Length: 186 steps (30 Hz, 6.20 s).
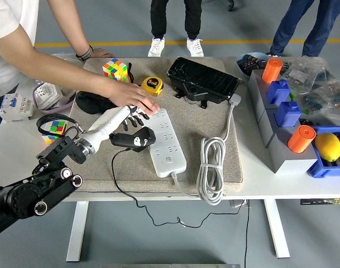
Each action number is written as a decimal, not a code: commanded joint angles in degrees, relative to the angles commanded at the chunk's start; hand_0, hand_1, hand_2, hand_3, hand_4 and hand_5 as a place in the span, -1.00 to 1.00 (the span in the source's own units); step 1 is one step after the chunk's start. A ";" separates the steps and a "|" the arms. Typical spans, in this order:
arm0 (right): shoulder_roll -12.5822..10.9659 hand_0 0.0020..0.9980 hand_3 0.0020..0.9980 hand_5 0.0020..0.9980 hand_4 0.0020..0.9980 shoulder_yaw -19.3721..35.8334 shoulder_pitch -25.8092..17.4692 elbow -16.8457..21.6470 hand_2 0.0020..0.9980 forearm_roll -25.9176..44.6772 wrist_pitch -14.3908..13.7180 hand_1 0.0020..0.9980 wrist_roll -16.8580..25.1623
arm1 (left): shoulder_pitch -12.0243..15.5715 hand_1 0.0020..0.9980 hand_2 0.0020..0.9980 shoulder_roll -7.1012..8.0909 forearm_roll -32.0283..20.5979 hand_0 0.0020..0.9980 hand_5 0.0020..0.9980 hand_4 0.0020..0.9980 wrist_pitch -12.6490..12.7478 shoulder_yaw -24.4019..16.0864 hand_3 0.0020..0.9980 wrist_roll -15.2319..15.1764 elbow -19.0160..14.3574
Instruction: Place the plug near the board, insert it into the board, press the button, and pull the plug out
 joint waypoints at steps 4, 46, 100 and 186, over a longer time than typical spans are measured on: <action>0.02 0.22 0.09 -0.51 0.51 -0.06 -0.19 -0.05 0.13 -0.01 -0.03 0.22 0.06 | 2.46 0.26 0.35 0.31 -1.62 -0.03 0.15 1.00 2.52 -1.69 0.45 -3.05 -3.39; 0.37 0.21 0.09 -0.52 0.51 0.08 -0.38 0.30 0.13 0.05 -0.10 0.22 1.00 | 11.76 0.73 0.74 1.77 5.62 0.63 0.70 0.87 5.97 -2.09 0.60 -5.97 -4.50; 0.23 0.21 0.09 -0.53 0.51 0.04 -0.35 0.45 0.12 0.06 -0.17 0.22 1.32 | 7.79 0.68 0.67 0.11 6.24 0.60 0.70 0.86 4.06 2.95 0.55 -3.39 -6.23; -0.36 0.21 0.09 -0.53 0.52 0.35 -0.84 1.02 0.12 -0.47 0.01 0.22 1.40 | 5.46 -0.79 -0.65 1.22 2.56 -0.91 -1.00 0.59 -24.92 3.22 0.95 39.05 -32.65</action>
